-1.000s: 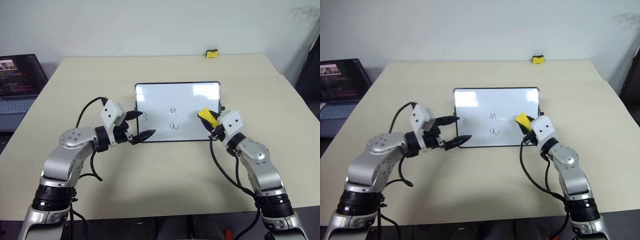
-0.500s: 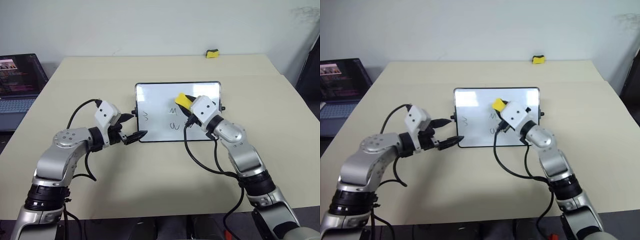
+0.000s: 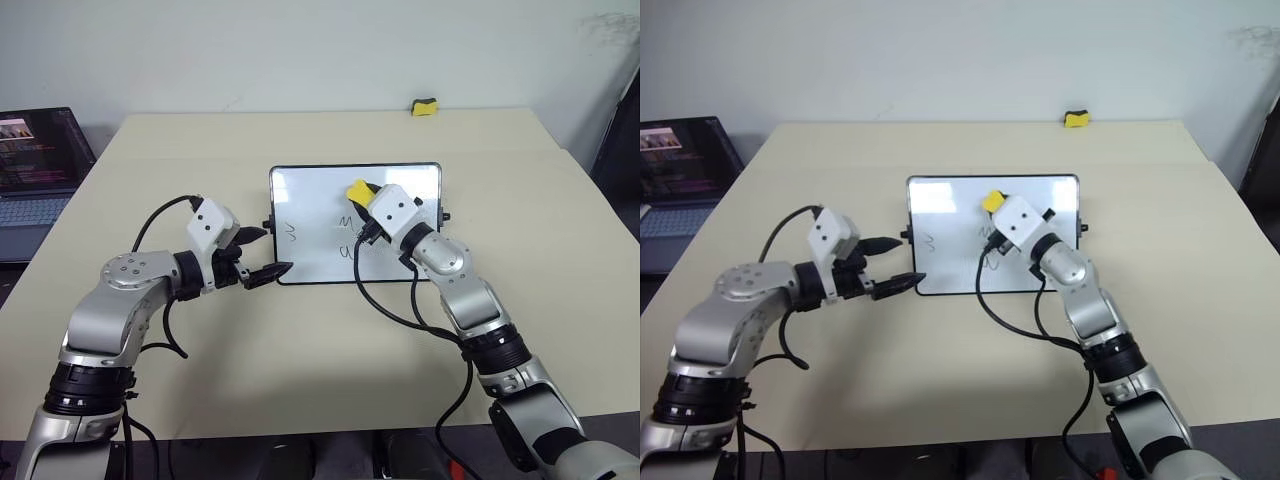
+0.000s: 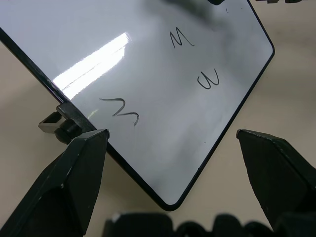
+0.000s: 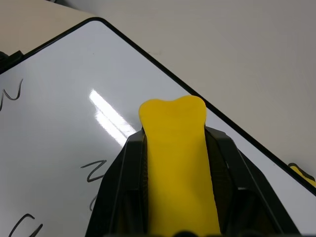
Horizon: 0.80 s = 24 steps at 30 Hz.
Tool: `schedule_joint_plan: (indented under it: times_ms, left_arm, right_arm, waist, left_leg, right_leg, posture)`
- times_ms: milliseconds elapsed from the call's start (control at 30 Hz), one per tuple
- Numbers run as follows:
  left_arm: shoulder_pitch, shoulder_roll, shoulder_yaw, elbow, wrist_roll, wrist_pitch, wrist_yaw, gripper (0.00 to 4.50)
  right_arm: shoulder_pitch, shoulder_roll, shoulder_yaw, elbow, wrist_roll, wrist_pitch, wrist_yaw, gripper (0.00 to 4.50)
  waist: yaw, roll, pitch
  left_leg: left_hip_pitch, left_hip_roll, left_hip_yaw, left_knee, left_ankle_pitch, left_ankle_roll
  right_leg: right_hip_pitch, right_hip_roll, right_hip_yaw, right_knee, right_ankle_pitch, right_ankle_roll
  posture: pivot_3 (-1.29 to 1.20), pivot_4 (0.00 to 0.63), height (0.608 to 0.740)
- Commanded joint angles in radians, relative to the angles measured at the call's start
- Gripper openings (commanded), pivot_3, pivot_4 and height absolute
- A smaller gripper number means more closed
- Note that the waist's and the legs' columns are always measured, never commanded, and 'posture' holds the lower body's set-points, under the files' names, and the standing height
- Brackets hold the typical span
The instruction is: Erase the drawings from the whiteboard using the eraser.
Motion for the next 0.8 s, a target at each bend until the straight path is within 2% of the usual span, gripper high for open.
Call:
schedule_joint_plan:
  times_ms: [33,400,500,633,800]
  left_arm:
    - [-0.007,0.020,-0.003,-0.028,-0.002,-0.006,-0.025,4.50]
    - [0.011,0.019,-0.008,-0.044,0.004,-0.014,-0.045,4.50]
    - [0.038,0.012,0.020,-0.044,0.009,-0.028,-0.013,4.50]
    - [0.070,-0.037,0.052,-0.070,-0.002,-0.067,0.049,4.50]
    - [0.101,-0.106,0.078,-0.087,0.001,-0.115,0.122,4.50]
  right_arm:
    - [-0.022,0.006,-0.018,-0.022,0.008,-0.050,-0.006,1.24]
    - [-0.021,-0.012,-0.019,-0.007,0.000,-0.100,0.015,1.23]
    - [0.080,-0.012,-0.058,-0.119,0.077,-0.044,0.051,1.23]
    - [0.250,0.004,-0.111,-0.326,0.241,0.131,0.115,1.23]
    - [0.390,-0.026,-0.137,-0.461,0.305,0.270,0.124,1.23]
  waist:
    - [-0.003,0.000,0.000]
    - [-0.012,0.000,0.000]
    - [-0.011,0.000,0.000]
    - [-0.006,0.000,0.000]
    - [-0.001,0.000,0.000]
  left_leg:
    - [0.000,0.000,0.000,0.000,0.000,0.000]
    - [0.000,0.000,0.000,0.000,0.000,0.000]
    - [0.000,0.000,0.000,0.000,0.000,0.000]
    - [-0.001,0.000,-0.001,0.000,0.000,0.000]
    - [0.000,0.000,0.000,0.001,0.000,0.000]
  right_leg:
    - [0.000,0.000,0.000,0.000,0.000,0.000]
    - [0.000,0.000,0.000,0.000,0.000,0.000]
    - [0.000,0.000,0.000,0.000,0.000,0.000]
    - [0.000,0.000,0.000,0.000,0.000,0.000]
    - [0.000,0.000,0.001,0.001,0.000,0.000]
  posture:
    - [0.00,0.150,0.740]
    - [0.00,0.150,0.740]
    - [0.00,0.150,0.740]
    - [0.00,0.150,0.740]
    - [0.00,0.150,0.740]
